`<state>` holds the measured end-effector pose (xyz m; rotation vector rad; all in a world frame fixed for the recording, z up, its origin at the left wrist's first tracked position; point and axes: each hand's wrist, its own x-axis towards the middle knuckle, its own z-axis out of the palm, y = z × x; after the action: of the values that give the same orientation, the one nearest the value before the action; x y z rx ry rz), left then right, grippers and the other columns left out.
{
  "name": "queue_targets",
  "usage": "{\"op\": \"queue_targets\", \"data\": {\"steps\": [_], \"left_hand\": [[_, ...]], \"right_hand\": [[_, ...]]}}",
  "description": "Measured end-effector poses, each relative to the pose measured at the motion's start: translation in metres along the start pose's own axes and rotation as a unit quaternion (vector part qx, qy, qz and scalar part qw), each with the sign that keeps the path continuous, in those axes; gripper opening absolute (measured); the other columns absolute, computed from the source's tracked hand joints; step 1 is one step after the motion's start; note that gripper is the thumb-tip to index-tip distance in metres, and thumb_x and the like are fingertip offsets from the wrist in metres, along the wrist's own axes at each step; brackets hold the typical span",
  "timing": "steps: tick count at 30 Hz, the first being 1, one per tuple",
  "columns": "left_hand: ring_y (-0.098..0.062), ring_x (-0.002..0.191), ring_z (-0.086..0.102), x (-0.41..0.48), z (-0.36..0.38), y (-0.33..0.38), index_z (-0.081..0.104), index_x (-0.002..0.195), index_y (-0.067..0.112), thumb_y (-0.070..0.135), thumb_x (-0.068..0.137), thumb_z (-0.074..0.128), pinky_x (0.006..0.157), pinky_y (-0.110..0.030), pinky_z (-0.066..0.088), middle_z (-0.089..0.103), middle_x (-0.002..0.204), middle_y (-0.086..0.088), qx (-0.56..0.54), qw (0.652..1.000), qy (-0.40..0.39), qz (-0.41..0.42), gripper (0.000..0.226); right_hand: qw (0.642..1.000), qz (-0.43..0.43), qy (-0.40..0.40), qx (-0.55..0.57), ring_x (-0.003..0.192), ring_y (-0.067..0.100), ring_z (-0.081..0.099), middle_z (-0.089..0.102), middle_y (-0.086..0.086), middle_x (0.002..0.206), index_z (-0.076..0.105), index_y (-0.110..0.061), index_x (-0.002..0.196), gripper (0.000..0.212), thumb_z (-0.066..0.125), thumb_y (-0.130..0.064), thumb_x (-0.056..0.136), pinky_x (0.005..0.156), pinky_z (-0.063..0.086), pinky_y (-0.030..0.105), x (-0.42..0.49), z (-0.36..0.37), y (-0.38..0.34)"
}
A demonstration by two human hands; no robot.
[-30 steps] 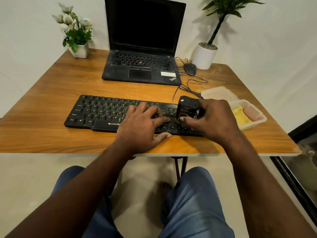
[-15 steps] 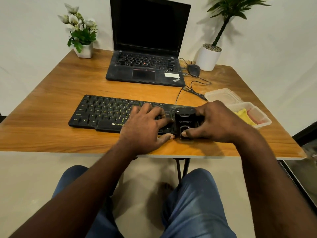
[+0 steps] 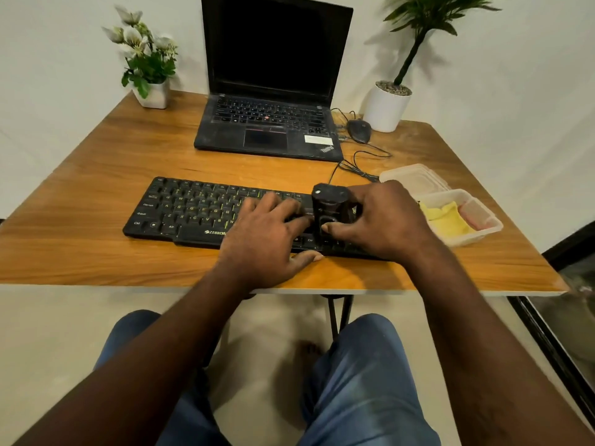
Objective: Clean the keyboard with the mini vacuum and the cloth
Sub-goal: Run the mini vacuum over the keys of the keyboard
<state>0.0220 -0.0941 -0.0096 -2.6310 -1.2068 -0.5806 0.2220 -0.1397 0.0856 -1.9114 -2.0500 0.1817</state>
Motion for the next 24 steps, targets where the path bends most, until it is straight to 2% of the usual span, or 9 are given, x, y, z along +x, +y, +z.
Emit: {"op": "queue_targets", "data": {"steps": [2, 4, 8, 11, 15, 18, 22, 24], "left_hand": [[-0.023, 0.113, 0.044, -0.0004, 0.0001, 0.0000, 0.070, 0.126, 0.021, 0.077, 0.088, 0.046, 0.091, -0.045, 0.040, 0.059, 0.128, -0.001, 0.000, 1.000, 0.011, 0.000, 0.071], [-0.023, 0.112, 0.043, -0.0005, 0.0000, -0.0004, 0.069, 0.127, 0.020, 0.075, 0.088, 0.046, 0.091, -0.045, 0.040, 0.059, 0.128, -0.002, 0.006, 1.000, 0.010, -0.001, 0.071], [-0.024, 0.114, 0.044, -0.0003, 0.0009, -0.0010, 0.068, 0.129, 0.021, 0.079, 0.088, 0.043, 0.091, -0.044, 0.040, 0.059, 0.130, -0.001, -0.002, 1.000, 0.012, 0.001, 0.075], [-0.024, 0.112, 0.044, 0.0000, 0.0012, -0.0009, 0.071, 0.125, 0.019, 0.076, 0.088, 0.043, 0.091, -0.045, 0.041, 0.059, 0.127, -0.003, 0.005, 1.000, 0.017, 0.004, 0.074], [-0.024, 0.117, 0.043, -0.0003, -0.0010, -0.0004, 0.066, 0.133, 0.023, 0.080, 0.089, 0.040, 0.094, -0.045, 0.039, 0.057, 0.133, -0.001, 0.003, 1.000, -0.005, -0.004, 0.076], [-0.024, 0.118, 0.042, -0.0005, -0.0030, 0.0000, 0.065, 0.135, 0.021, 0.078, 0.090, 0.043, 0.096, -0.045, 0.038, 0.055, 0.135, -0.001, 0.005, 1.000, -0.019, -0.006, 0.075], [-0.023, 0.120, 0.042, -0.0002, -0.0037, 0.0003, 0.062, 0.137, 0.024, 0.080, 0.089, 0.039, 0.096, -0.045, 0.038, 0.055, 0.137, -0.001, 0.003, 1.000, -0.025, -0.008, 0.078], [-0.023, 0.119, 0.042, 0.0000, -0.0031, 0.0001, 0.065, 0.133, 0.022, 0.078, 0.089, 0.041, 0.096, -0.045, 0.038, 0.056, 0.135, -0.001, 0.006, 1.000, -0.024, -0.009, 0.075]], "right_hand": [[0.999, 0.004, -0.054, -0.001, 0.079, 0.012, 0.068, 0.075, -0.008, 0.087, 0.076, -0.034, 0.117, 0.048, 0.084, -0.052, 0.073, 0.070, 0.059, 0.039, 0.0009, 0.0005, -0.0005], [0.995, 0.007, -0.094, 0.016, 0.077, 0.010, 0.068, 0.075, -0.009, 0.085, 0.076, -0.033, 0.117, 0.050, 0.086, -0.051, 0.072, 0.071, 0.060, 0.039, 0.0020, -0.0043, -0.0006], [0.999, -0.001, -0.032, -0.025, 0.081, 0.013, 0.067, 0.076, -0.006, 0.093, 0.074, -0.033, 0.119, 0.049, 0.082, -0.055, 0.075, 0.071, 0.060, 0.039, 0.0030, -0.0018, -0.0027], [0.996, 0.001, -0.087, -0.003, 0.078, 0.010, 0.067, 0.074, -0.009, 0.087, 0.076, -0.029, 0.117, 0.052, 0.084, -0.054, 0.073, 0.070, 0.060, 0.039, 0.0029, -0.0041, -0.0021], [0.999, -0.004, -0.027, -0.021, 0.081, 0.012, 0.067, 0.076, -0.006, 0.092, 0.076, -0.031, 0.118, 0.049, 0.082, -0.054, 0.075, 0.070, 0.059, 0.038, 0.0030, -0.0023, -0.0030], [0.996, 0.006, -0.089, 0.021, 0.080, 0.008, 0.068, 0.075, -0.009, 0.088, 0.077, -0.030, 0.114, 0.046, 0.086, -0.050, 0.074, 0.073, 0.060, 0.038, 0.0017, -0.0045, -0.0020], [1.000, 0.004, -0.029, 0.008, 0.082, 0.011, 0.068, 0.077, -0.007, 0.094, 0.076, -0.031, 0.118, 0.047, 0.083, -0.050, 0.075, 0.073, 0.060, 0.038, 0.0016, -0.0012, -0.0001], [0.998, 0.004, -0.056, 0.028, 0.080, 0.008, 0.068, 0.076, -0.009, 0.092, 0.076, -0.030, 0.118, 0.048, 0.085, -0.049, 0.075, 0.071, 0.060, 0.037, 0.0005, 0.0011, -0.0005]]}}
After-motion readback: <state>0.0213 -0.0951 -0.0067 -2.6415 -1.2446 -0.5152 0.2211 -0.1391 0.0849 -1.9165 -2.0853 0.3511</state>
